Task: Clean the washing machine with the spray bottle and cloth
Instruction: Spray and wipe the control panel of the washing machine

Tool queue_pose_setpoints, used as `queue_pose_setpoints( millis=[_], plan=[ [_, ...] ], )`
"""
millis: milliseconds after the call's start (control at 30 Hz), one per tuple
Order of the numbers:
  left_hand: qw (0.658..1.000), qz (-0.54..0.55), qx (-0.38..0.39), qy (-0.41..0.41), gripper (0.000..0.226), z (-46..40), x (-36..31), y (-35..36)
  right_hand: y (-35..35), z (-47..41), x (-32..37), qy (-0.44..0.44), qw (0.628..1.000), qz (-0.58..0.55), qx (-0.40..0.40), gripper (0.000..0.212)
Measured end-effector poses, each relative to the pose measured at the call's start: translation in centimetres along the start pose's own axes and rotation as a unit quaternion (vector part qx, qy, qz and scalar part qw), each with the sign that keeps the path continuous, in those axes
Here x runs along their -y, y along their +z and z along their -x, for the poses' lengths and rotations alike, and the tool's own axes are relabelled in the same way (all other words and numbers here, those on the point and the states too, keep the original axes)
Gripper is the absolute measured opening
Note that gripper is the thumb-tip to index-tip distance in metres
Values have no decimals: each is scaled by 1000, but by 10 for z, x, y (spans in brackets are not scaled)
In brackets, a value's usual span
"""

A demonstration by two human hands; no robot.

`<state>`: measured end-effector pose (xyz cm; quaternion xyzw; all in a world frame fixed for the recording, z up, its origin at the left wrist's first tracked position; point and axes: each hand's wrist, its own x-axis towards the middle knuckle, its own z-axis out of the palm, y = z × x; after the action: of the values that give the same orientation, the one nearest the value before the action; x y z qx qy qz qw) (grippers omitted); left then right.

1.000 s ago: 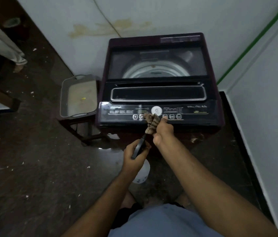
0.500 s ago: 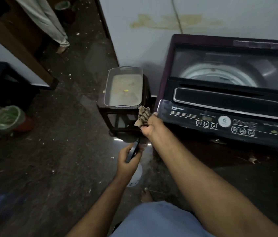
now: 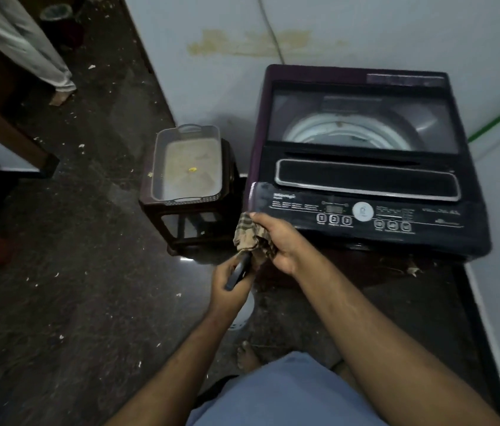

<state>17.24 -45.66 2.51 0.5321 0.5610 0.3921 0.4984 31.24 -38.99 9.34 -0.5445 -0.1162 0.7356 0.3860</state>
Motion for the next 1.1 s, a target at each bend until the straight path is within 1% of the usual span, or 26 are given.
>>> queue_pose_setpoints(
  millis=[133, 233, 300, 367, 433, 500, 633, 667, 733, 833, 933, 1033, 1100],
  plan=[
    [999, -18, 39, -14, 39, 2, -14, 46, -65, 44, 17, -25, 998, 9, -61, 22],
    [998, -16, 47, -36, 44, 14, -31, 90, -120, 69, 18, -47, 992, -21, -117, 26],
    [997, -18, 73, -30, 38, 15, -33, 108, -150, 83, 15, -53, 988, -45, -140, 27],
    [995, -22, 98, -18, 27, 16, -36, 134, -187, 100, 12, -58, 981, -83, -167, 29],
    [993, -18, 114, -24, 15, 21, -37, 159, -219, 113, 5, -66, 973, -115, -191, 31],
    [991, -1, 129, -31, 13, 33, -41, 192, -255, 125, -3, -73, 964, -132, -218, 33],
    [985, -4, 171, -7, 5, 52, -44, 245, -309, 142, -14, -77, 947, -157, -269, 39],
    [984, -4, 180, -5, 9, 54, -43, 255, -319, 145, -15, -77, 946, -155, -274, 40],
    [981, 1, 192, -12, 25, 61, -40, 278, -340, 155, -18, -71, 944, -151, -285, 42],
    [983, 20, 179, -32, 38, 71, -34, 303, -360, 165, -19, -62, 941, -155, -293, 42],
    [983, 27, 173, -49, 41, 78, -30, 323, -376, 166, -21, -48, 942, -159, -293, 40],
    [986, 40, 144, -73, 40, 80, -29, 335, -387, 163, -19, -28, 947, -148, -282, 40],
    [987, 45, 134, -76, 41, 78, -28, 339, -391, 161, -18, -24, 949, -155, -272, 38]
  ],
)
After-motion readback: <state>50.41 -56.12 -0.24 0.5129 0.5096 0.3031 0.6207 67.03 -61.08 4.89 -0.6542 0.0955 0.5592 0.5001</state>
